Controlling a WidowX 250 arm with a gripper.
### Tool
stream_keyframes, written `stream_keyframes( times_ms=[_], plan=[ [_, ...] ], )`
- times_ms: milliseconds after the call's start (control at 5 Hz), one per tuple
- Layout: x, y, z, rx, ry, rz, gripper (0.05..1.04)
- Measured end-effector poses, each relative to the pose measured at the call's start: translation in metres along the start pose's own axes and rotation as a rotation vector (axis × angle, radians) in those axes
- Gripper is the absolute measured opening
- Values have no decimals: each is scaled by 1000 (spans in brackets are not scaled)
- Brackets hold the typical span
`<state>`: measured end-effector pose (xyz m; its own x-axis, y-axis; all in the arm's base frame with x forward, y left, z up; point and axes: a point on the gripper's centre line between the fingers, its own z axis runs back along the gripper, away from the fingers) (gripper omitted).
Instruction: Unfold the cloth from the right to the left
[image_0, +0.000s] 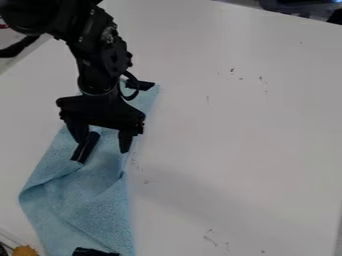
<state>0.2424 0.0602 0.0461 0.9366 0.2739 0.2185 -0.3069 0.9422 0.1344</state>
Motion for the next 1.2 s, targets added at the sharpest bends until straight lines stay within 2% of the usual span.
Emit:
stream_keyframes(
  times_ms=[200,600,1000,1200],
  plan=[
    [-2,-1,-4,-1,18,-3,1001],
    [4,13,-19,-42,23,-46,1001],
    [12,19,-22,-37,14,-70,1001],
    [11,20,-29,-41,34,-76,995]
  ],
)
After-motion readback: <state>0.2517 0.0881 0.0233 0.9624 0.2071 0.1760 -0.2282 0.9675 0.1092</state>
